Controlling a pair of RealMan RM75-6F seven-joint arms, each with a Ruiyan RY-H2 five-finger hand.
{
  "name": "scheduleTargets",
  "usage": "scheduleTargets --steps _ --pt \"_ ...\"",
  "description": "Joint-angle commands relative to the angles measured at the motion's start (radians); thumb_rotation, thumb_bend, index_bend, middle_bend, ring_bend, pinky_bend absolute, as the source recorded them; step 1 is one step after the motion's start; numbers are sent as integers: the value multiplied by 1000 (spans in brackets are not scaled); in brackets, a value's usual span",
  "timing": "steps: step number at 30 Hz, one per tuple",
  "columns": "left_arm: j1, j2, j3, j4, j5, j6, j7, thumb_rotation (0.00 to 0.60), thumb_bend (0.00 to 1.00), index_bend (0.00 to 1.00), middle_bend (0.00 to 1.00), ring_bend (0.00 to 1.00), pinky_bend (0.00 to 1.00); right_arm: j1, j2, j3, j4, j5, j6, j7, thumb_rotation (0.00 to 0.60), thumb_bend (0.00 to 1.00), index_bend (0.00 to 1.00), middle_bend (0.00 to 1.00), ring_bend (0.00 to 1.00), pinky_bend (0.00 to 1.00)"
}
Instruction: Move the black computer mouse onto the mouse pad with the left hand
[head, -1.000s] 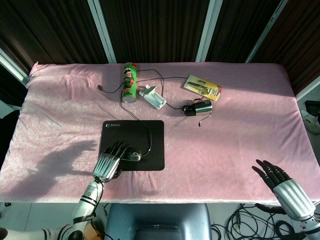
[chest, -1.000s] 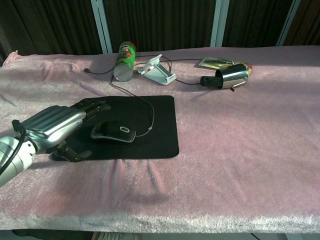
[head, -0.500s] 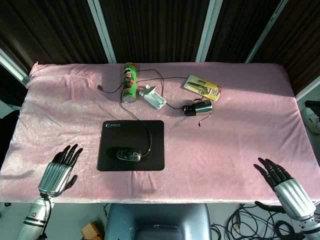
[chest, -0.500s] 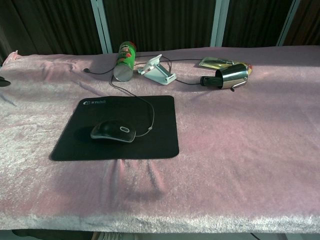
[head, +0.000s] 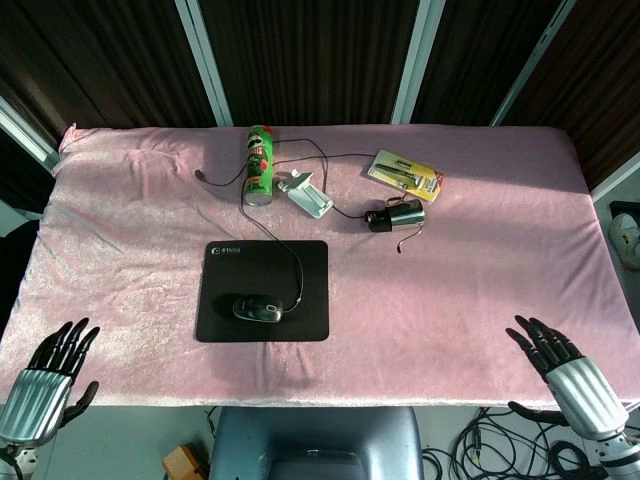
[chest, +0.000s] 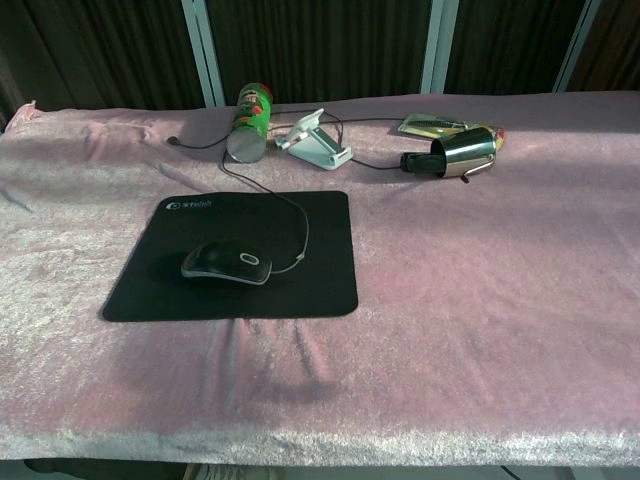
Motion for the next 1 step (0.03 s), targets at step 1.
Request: scheduleTargets --steps 1 --pt "7 0 -6 1 1 -5 -8 600 333 5 0 0 163 0 1 1 1 1 0 2 600 101 59 21 64 288"
